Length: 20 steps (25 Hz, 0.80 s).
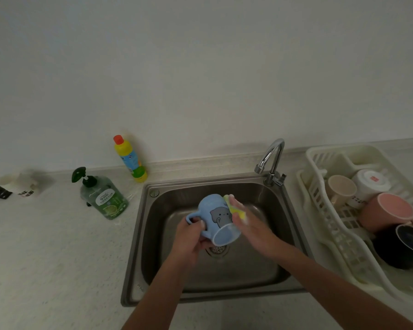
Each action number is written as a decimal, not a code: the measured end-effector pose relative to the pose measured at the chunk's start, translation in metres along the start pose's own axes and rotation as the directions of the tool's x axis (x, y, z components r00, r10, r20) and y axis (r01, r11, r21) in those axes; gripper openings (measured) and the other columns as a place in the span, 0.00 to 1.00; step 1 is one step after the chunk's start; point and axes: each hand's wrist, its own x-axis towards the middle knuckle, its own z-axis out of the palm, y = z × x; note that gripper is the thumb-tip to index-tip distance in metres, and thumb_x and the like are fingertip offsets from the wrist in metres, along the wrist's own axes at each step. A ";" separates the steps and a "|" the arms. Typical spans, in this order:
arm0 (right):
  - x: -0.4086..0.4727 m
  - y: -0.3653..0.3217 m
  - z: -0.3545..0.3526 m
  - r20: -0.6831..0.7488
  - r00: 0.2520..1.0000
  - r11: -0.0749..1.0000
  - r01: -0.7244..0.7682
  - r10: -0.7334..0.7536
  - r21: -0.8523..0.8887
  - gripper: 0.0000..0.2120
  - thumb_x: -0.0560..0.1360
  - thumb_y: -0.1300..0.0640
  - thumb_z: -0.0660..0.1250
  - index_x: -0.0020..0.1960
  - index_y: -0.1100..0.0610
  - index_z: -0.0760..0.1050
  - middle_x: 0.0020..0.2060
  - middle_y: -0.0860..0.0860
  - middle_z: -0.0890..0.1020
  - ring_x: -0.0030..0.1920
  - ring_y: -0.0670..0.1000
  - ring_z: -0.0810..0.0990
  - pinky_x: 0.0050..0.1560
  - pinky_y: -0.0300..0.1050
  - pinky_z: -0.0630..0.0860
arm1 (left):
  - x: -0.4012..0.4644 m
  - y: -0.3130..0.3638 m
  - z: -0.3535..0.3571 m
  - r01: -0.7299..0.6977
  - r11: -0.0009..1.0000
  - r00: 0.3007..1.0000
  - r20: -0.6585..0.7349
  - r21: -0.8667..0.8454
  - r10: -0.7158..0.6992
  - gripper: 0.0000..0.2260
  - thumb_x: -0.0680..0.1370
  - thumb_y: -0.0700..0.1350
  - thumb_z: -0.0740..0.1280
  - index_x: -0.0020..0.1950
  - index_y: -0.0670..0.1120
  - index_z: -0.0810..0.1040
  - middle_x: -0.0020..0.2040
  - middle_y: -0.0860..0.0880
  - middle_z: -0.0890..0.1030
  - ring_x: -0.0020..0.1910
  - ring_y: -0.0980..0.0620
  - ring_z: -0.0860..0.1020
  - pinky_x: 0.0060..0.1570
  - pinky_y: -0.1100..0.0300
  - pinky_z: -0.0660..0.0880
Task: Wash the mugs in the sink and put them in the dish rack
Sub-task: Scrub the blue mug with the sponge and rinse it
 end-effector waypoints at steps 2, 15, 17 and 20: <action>-0.010 -0.006 0.015 0.023 0.997 0.981 0.082 -0.079 -0.176 0.27 0.81 0.38 0.51 0.79 0.38 0.50 0.78 0.34 0.46 0.76 0.33 0.43 0.76 0.43 0.52 | 0.003 -0.001 -0.002 -0.035 0.999 0.998 -0.052 0.022 0.036 0.11 0.80 0.33 0.60 0.60 0.41 0.76 0.53 0.36 0.83 0.47 0.40 0.84 0.40 0.49 0.82; -0.010 -0.012 0.025 -0.003 0.986 0.945 0.159 -0.167 -0.287 0.26 0.83 0.43 0.53 0.78 0.39 0.50 0.78 0.36 0.46 0.77 0.37 0.42 0.75 0.39 0.49 | -0.007 0.012 0.002 -0.110 0.993 0.994 -0.023 0.043 0.111 0.10 0.80 0.33 0.61 0.58 0.43 0.75 0.50 0.39 0.83 0.44 0.43 0.84 0.37 0.51 0.81; -0.001 -0.016 0.029 0.037 0.963 0.829 0.249 -0.267 -0.501 0.27 0.82 0.41 0.54 0.79 0.42 0.53 0.79 0.38 0.47 0.79 0.45 0.42 0.77 0.45 0.46 | -0.011 0.011 0.007 -0.155 0.980 0.988 0.029 0.129 0.152 0.10 0.78 0.33 0.65 0.57 0.42 0.76 0.49 0.39 0.84 0.44 0.43 0.84 0.40 0.49 0.82; 0.011 -0.024 0.011 0.027 0.986 0.928 0.164 -0.164 -0.336 0.26 0.83 0.42 0.55 0.79 0.41 0.53 0.79 0.37 0.47 0.79 0.44 0.44 0.76 0.45 0.49 | -0.013 0.008 0.010 -0.148 0.966 0.989 0.035 0.213 0.144 0.10 0.79 0.33 0.64 0.58 0.42 0.76 0.49 0.41 0.84 0.46 0.43 0.84 0.47 0.45 0.83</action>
